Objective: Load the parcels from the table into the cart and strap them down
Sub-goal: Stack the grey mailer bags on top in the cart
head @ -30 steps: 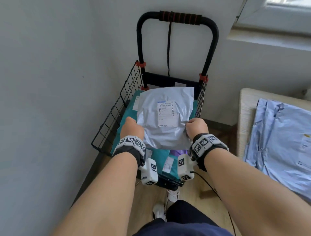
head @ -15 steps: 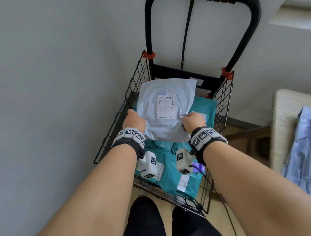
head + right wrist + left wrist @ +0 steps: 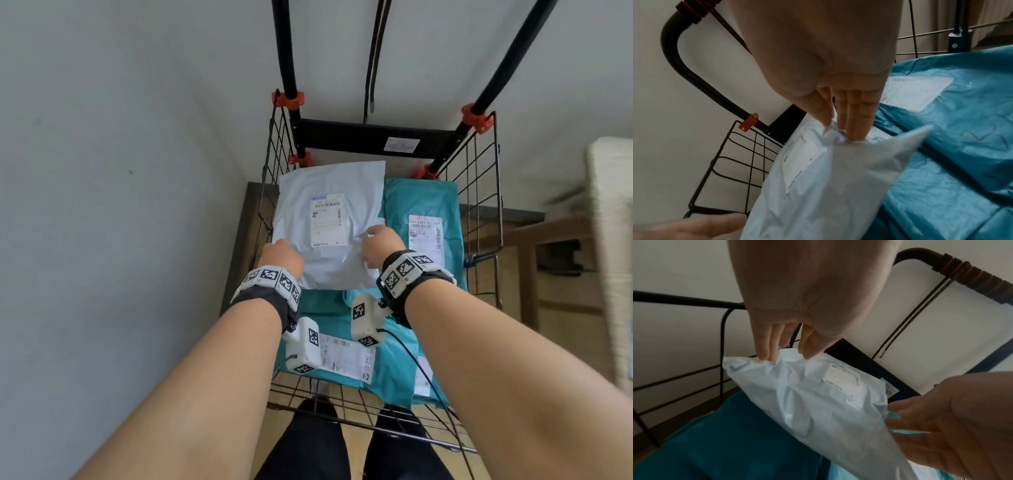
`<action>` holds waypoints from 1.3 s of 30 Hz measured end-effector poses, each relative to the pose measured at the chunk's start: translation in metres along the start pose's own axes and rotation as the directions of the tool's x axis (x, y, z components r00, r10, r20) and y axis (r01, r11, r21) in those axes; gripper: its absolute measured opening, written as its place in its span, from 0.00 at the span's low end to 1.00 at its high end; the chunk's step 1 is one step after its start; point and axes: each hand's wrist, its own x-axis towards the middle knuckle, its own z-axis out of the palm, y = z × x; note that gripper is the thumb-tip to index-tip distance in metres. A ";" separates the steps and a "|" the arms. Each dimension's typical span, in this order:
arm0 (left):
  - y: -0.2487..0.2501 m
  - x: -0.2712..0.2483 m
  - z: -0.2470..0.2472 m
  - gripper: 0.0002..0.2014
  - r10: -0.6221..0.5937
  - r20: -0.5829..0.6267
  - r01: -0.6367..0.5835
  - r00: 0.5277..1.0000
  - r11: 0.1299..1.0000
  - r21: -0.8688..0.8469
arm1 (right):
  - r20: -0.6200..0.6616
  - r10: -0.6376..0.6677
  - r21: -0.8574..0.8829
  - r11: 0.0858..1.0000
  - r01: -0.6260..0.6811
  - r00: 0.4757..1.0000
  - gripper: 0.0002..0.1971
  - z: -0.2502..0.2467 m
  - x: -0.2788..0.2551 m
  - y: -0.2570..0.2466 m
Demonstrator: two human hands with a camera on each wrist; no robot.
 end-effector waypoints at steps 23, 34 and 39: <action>0.077 -0.105 -0.025 0.23 0.399 -0.062 -0.389 0.915 0.912 0.132 | -0.344 -0.088 0.134 0.981 0.142 0.935 0.19 -0.084 -0.116 0.046; 0.186 -0.197 0.039 0.26 0.607 -0.062 -0.592 0.792 0.789 0.165 | -0.535 0.024 0.344 0.919 0.192 0.845 0.14 -0.198 -0.162 0.158; 0.250 -0.236 0.098 0.28 0.641 -0.049 -0.627 0.766 0.762 0.162 | -0.590 0.064 0.329 0.929 0.168 0.805 0.15 -0.254 -0.174 0.232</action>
